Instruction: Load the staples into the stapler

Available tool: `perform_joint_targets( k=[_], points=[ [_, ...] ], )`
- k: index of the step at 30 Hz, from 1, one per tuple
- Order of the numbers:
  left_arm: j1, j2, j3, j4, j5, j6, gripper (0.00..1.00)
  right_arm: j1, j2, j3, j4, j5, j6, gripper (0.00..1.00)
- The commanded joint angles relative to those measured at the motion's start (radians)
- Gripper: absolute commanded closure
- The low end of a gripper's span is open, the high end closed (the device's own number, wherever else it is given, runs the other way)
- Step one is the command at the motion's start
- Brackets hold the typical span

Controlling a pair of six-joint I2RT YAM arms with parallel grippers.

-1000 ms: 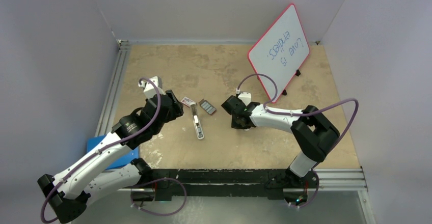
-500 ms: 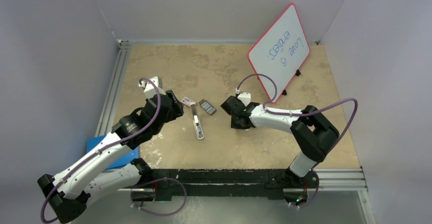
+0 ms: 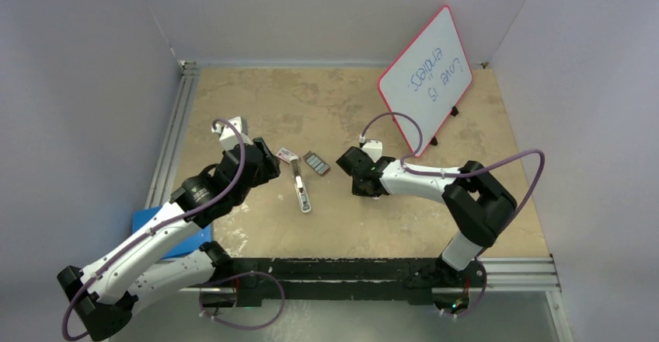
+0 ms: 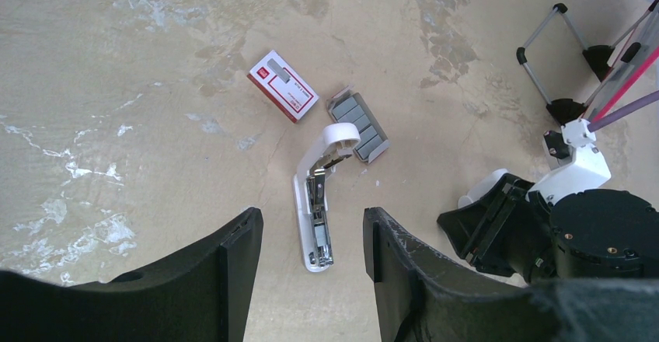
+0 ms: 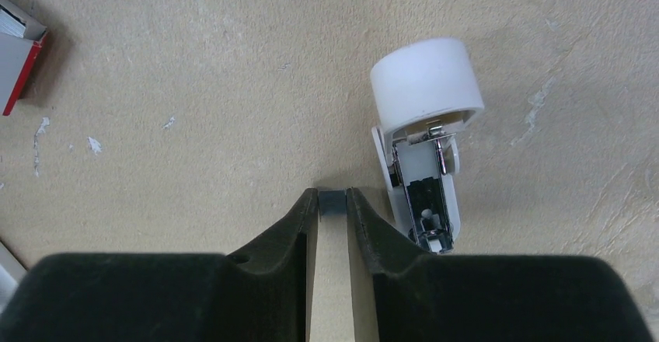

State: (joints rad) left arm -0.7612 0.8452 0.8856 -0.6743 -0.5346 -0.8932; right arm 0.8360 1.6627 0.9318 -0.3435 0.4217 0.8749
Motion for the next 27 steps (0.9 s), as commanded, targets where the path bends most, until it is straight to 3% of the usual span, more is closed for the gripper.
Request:
perform_joint_targets(
  k=[1,11,15,18,22,27],
  points=[
    [0.003,-0.003,0.005,0.033,-0.001,0.028,0.5,0.0,0.027,-0.023,0.004,0.02,0.025,0.8],
    [0.003,0.012,0.003,0.047,0.062,0.029,0.49,-0.003,-0.035,-0.049,0.066,0.014,0.022,0.84],
    [0.003,0.013,0.002,0.096,0.147,0.066,0.4,-0.009,-0.115,-0.07,0.154,-0.023,-0.003,0.84],
    [0.004,0.027,0.015,0.158,0.287,0.109,0.33,-0.019,-0.195,-0.107,0.26,-0.082,-0.027,0.84],
    [0.024,0.067,0.07,0.179,0.53,0.096,0.3,-0.042,-0.328,-0.172,0.455,-0.182,-0.064,0.84],
    [0.14,0.101,0.136,0.218,0.885,-0.013,0.29,-0.078,-0.479,-0.262,0.708,-0.31,-0.099,0.85]
  ],
)
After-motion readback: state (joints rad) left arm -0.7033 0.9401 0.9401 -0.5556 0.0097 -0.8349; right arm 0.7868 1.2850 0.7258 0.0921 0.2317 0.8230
